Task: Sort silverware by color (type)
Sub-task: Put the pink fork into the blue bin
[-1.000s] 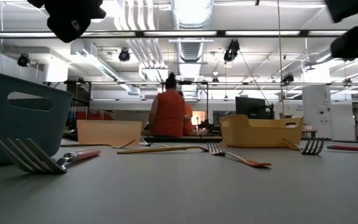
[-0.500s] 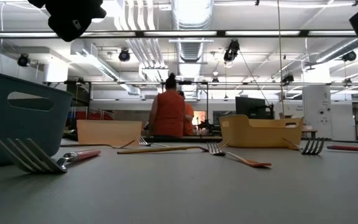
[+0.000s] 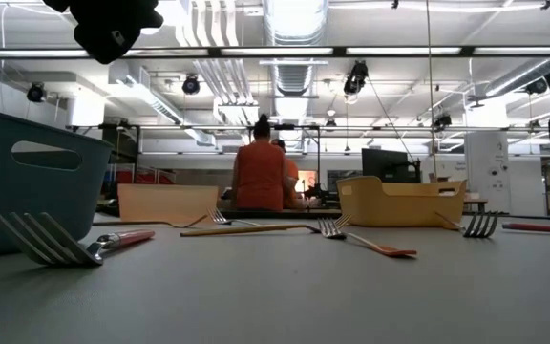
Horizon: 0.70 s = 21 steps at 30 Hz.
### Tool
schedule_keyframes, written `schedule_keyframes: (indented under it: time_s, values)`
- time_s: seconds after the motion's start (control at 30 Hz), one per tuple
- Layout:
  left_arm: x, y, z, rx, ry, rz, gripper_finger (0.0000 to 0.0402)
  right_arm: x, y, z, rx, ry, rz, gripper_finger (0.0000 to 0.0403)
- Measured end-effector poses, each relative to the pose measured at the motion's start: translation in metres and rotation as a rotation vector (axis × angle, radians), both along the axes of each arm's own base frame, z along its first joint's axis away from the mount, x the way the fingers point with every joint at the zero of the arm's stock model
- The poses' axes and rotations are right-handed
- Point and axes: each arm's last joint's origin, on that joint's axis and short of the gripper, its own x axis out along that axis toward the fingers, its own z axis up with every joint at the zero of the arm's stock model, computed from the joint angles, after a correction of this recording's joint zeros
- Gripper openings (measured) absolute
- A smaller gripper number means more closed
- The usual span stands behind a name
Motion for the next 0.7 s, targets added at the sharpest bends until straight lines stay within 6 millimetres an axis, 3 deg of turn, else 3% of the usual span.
schedule_keyframes:
  time_s: [0.23, 0.5, 0.7]
  values:
    - [0.000, 0.000, 0.000, 0.000, 0.000, 0.001, 0.0062, 0.003, 0.003, -0.008, -0.001, -0.001, 0.011, 0.0125]
    - [0.000, 0.000, 0.000, 0.000, -0.001, 0.001, 0.0062, 0.004, 0.003, -0.003, 0.018, -0.042, -0.003, 0.0022]
    - [0.000, 0.000, 0.001, -0.005, -0.010, 0.001, 0.0062, 0.007, -0.002, 0.013, -0.048, -0.204, -0.076, 0.0018]
